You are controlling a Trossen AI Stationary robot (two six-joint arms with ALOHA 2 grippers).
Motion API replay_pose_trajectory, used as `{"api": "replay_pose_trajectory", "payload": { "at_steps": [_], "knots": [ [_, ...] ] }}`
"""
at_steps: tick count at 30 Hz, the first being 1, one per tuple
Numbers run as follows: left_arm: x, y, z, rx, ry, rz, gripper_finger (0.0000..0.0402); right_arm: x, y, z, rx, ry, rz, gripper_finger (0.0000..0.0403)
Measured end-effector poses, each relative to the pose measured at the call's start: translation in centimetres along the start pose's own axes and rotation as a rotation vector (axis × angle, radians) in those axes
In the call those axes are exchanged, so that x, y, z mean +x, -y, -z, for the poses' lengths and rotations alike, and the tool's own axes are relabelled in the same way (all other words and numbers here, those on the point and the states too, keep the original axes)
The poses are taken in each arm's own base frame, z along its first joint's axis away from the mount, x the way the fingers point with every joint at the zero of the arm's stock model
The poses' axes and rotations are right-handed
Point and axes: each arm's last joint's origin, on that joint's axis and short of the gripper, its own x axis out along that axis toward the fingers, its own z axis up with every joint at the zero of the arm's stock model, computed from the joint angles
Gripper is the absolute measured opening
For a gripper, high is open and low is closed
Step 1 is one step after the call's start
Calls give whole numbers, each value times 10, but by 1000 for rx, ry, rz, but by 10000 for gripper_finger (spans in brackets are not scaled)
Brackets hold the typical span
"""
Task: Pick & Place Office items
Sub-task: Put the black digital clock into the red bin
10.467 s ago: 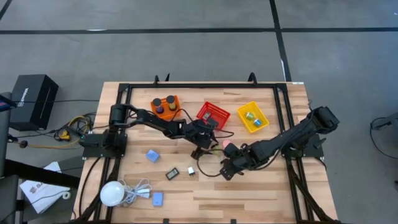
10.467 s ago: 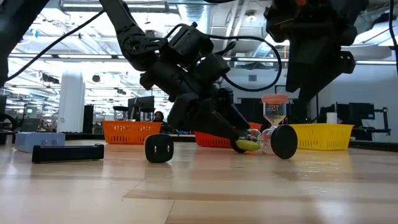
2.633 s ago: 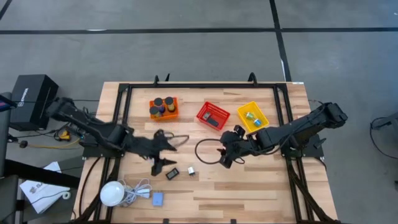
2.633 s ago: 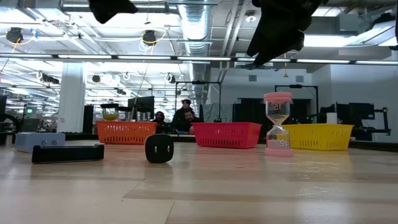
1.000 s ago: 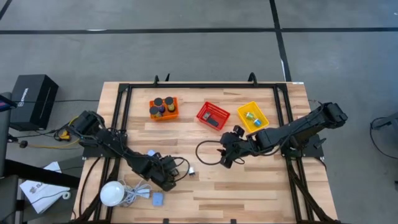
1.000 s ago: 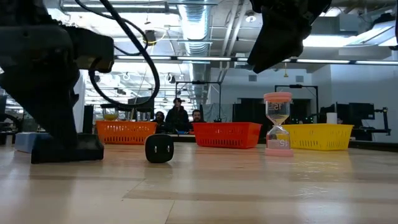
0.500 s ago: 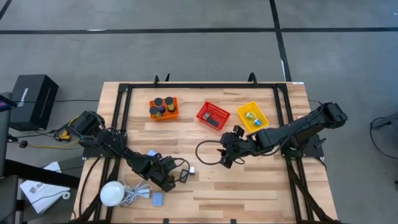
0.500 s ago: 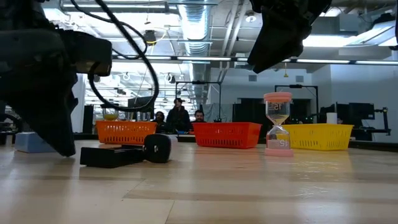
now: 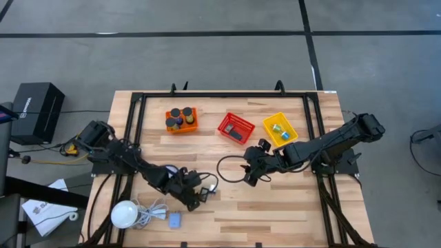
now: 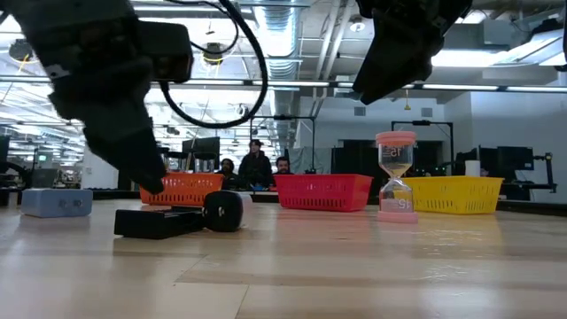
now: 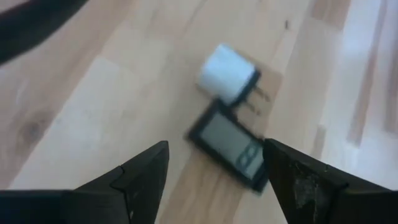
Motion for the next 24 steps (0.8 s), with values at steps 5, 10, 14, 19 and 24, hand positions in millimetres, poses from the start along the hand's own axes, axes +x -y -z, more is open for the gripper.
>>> {"api": "replay_pose_trajectory", "payload": {
  "at_steps": [5,10,14,19,24],
  "knots": [
    [4,-4,-11,-103,18,33,285,0,0,0,-1,-1,1,212],
    [6,2,-6,-93,14,58,310,0,0,0,-26,-5,1,212],
    [10,4,0,-115,12,40,320,0,0,1,-30,-11,4,212],
    [24,4,8,-136,-5,15,321,-1,-1,3,-39,-14,-1,212],
    [35,4,13,-127,3,-10,320,-2,-2,3,-44,-14,-3,212]
  ]
}}
